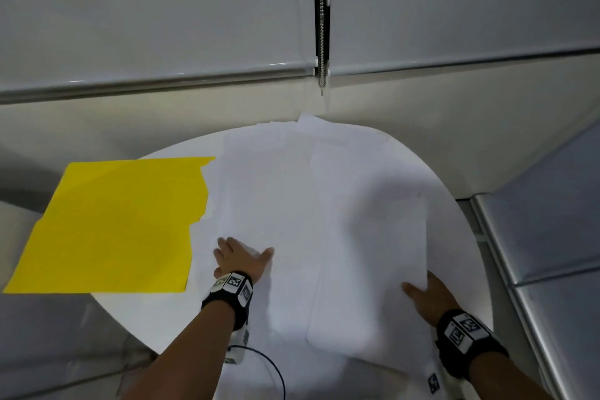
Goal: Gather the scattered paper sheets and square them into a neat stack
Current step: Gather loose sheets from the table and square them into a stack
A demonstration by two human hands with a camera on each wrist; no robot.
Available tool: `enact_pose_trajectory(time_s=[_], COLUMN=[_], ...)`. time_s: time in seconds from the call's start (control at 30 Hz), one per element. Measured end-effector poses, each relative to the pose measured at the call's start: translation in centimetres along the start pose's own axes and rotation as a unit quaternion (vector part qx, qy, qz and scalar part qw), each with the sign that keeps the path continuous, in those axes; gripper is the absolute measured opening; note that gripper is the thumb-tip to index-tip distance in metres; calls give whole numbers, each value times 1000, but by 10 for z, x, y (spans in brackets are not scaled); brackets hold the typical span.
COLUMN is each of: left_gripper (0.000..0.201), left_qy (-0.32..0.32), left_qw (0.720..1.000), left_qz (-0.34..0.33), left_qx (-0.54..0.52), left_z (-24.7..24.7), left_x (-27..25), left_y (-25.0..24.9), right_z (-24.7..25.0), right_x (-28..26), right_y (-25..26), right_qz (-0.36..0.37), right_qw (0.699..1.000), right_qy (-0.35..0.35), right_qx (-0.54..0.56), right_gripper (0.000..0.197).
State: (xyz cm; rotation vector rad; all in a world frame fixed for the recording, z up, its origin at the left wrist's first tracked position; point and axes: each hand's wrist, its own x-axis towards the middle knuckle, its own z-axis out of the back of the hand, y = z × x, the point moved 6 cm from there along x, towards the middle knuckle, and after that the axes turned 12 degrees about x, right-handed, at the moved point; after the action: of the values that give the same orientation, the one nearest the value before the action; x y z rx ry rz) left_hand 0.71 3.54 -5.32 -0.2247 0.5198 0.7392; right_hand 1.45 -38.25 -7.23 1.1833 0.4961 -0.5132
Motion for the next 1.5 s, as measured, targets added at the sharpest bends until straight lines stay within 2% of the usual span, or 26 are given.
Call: enact_pose_trajectory(time_s=[0.07,0.17,0.23,0.33,0.43,0.5,0.57,0.7,0.8,1.0,1.1,1.2,1.27,1.3,1.37,1.43,1.5], left_gripper=[119,113,100,66,51,49,46,36,36,24,21,20,19,20,23,29,38], left_qy=[-5,-27,-56,-96,-42,-14,-5,-12,-54,-129,-151,-134,-104,-83,-35,15,70], left_qw=[1000,999,998,992,980,971,969,973,967,923,889,829,809,810,831,857,873], left_qz=[-3,-11,-12,-43,-77,-55,-37,-44,-56,-69,-103,-160,-193,-210,-234,-254,-276], left_qx=[12,16,-9,-70,-181,-234,-243,-227,-242,-357,-420,-518,-545,-541,-504,-447,-396], left_z=[-7,-11,-8,-2,-4,-5,-3,4,22,85,115,137,141,138,121,96,71], left_x=[-7,-19,-28,-34,-35,-34,-32,-26,-25,-17,-22,-36,-45,-47,-48,-48,-51], left_y=[-10,-25,-32,-41,-51,-52,-50,-38,-28,2,6,3,-2,-5,-10,-13,-17], right_z=[0,0,0,0,0,-1,-1,0,2,2,-1,-3,-5,-7,-14,-25,-37], right_x=[2,3,3,1,1,0,0,-4,-6,-12,-16,-21,-24,-28,-34,-42,-53], right_y=[2,3,4,6,9,9,10,13,17,30,37,49,58,65,78,93,112], right_qz=[-1,-4,-7,-8,-12,-15,-14,-11,-9,11,23,36,48,58,70,73,89], right_qw=[1000,1000,1000,999,999,999,1000,1000,1000,1000,999,998,995,992,984,972,962], right_qy=[7,13,15,14,11,11,10,11,2,-12,-5,-16,-26,-28,-25,-7,22], right_qx=[-8,-17,-26,-31,-30,-27,-25,-19,-11,-3,23,57,88,109,160,223,259], right_gripper=[43,44,44,43,43,42,41,39,39,36,32,34,34,34,34,25,23])
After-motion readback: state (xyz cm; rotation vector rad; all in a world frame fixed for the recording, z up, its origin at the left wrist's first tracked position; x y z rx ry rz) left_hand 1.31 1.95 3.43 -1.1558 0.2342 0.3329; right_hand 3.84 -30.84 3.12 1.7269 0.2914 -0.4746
